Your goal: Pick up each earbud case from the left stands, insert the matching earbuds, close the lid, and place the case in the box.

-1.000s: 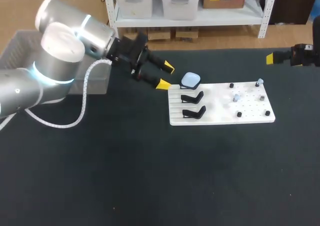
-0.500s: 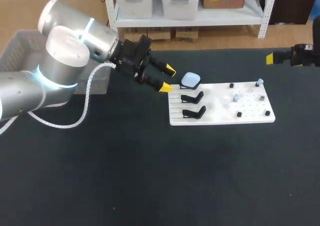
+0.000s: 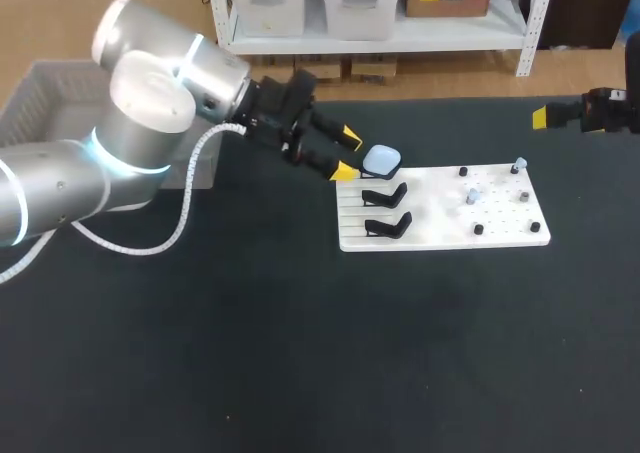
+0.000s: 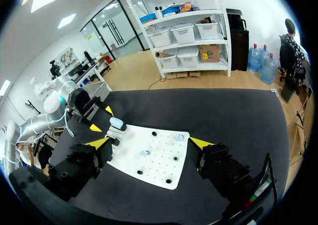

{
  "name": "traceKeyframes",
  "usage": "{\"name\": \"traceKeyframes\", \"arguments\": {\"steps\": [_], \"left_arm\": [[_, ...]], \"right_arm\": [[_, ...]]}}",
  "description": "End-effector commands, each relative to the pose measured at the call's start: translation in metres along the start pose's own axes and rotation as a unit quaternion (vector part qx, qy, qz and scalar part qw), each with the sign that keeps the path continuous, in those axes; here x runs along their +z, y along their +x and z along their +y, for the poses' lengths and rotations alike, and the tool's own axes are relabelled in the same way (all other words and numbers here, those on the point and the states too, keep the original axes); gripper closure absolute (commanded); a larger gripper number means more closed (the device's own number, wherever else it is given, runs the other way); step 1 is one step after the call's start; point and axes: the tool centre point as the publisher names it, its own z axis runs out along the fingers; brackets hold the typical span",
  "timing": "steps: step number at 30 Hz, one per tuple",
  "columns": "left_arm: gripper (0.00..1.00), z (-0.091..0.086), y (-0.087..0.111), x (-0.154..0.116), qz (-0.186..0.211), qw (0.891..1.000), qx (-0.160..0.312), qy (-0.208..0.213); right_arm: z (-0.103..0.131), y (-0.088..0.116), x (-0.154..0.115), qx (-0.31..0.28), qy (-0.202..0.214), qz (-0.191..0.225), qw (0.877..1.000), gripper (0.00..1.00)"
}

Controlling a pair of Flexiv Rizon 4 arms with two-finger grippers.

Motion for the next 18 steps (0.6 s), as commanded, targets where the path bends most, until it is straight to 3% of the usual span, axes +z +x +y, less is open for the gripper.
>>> {"name": "traceKeyframes", "arguments": {"steps": [1,18], "left_arm": [[0.25,0.009,0.000,0.007,0.000,1.000,-0.001,0.005],[0.37,0.015,-0.002,0.020,0.008,1.000,0.005,-0.003]], "right_arm": [[0.000,0.000,0.000,0.000,0.000,0.000,1.000,0.00],[0.000,0.000,0.000,0.000,0.000,0.000,1.000,0.00]]}}
